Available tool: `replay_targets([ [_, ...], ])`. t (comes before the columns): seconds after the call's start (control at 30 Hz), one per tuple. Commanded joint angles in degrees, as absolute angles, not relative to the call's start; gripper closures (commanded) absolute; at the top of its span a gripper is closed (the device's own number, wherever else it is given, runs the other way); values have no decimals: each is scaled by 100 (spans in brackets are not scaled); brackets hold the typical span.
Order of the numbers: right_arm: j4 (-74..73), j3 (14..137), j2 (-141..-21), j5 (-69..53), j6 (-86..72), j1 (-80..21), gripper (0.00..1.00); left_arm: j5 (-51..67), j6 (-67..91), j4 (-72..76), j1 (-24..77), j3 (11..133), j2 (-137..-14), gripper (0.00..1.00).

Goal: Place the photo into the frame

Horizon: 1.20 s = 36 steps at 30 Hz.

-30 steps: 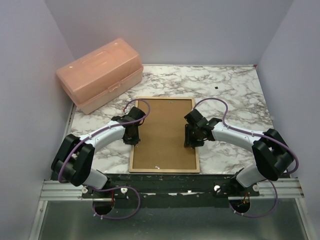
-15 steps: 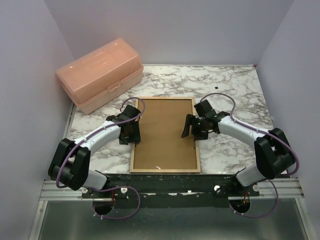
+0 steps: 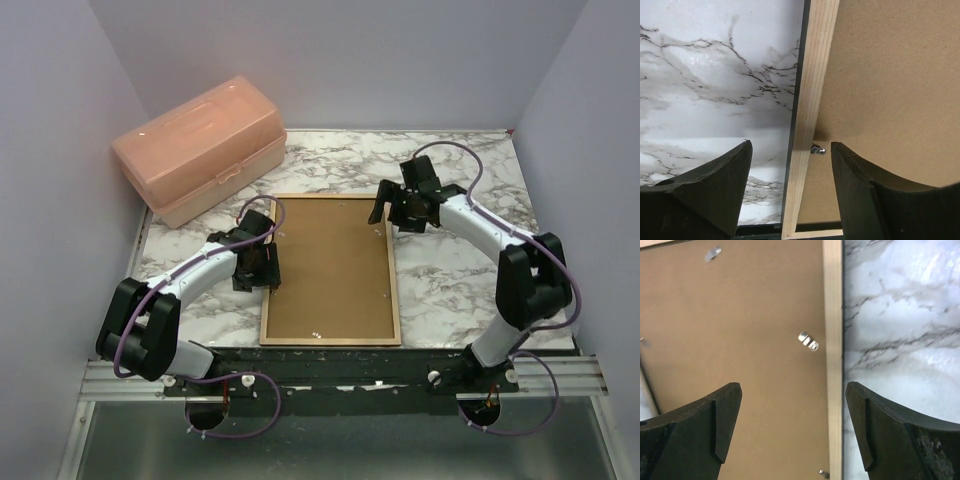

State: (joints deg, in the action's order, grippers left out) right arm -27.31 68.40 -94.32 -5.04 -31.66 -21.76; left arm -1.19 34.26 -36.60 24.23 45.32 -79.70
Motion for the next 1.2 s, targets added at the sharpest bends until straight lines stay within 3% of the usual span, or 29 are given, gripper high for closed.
replay_targets([
  [0.0,-3035,7255,-10193,302,-2822,-2169,6,-3,3340,-3559,2365,4395,-7856,34],
  [0.23,-2979,7645,-10974,407,-2657,-2170,9,137,3294,-3524,2357,4426,-7936,34],
  [0.4,-2936,7805,-11334,467,-2647,-2167,20,109,3261,-3567,2354,4512,-7966,34],
  [0.87,-3111,7811,-11582,711,-2724,-2170,99,172,3252,-3568,2347,4581,-8014,34],
  [1.17,-3134,7347,-11048,768,-2792,-2166,100,1467,3375,-3033,2437,4424,-8001,35],
])
